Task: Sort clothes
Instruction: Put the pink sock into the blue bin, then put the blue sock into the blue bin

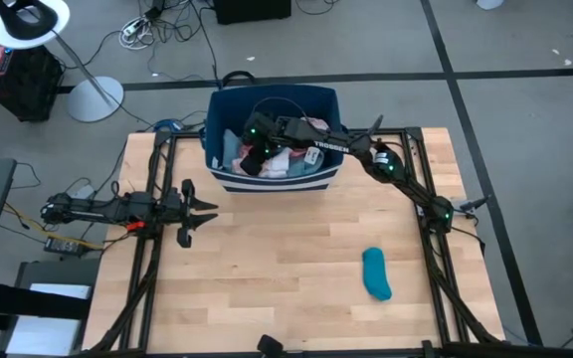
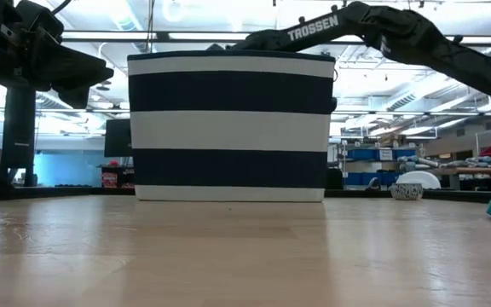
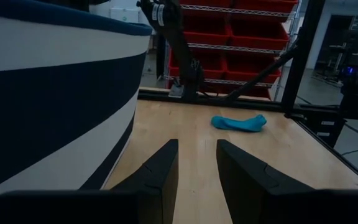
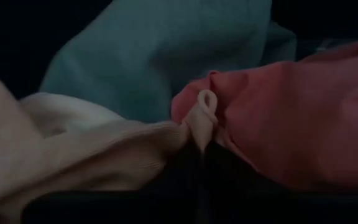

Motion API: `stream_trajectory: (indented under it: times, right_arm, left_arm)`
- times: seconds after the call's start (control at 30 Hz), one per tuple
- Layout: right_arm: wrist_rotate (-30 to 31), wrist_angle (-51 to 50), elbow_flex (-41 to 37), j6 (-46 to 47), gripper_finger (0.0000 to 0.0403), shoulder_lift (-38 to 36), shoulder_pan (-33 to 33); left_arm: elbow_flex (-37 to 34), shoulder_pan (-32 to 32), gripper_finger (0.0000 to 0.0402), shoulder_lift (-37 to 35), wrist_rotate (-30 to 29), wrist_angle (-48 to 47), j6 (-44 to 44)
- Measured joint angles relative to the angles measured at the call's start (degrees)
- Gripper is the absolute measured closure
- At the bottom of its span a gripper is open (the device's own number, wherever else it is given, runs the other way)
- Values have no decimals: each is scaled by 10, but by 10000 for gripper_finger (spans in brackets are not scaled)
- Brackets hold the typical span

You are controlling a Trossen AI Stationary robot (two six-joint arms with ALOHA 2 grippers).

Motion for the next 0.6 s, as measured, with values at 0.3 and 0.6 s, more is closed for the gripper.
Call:
stream_trajectory:
  times: [0.3,0.6]
  right_arm:
    - [-8,-25,-2,-26,292,-82,1]
    - [-4,-103,-1,-52,262,-201,1]
  left_arm:
    - [0,0,287,0,0,0,0]
    - [0,0,287,0,0,0,0]
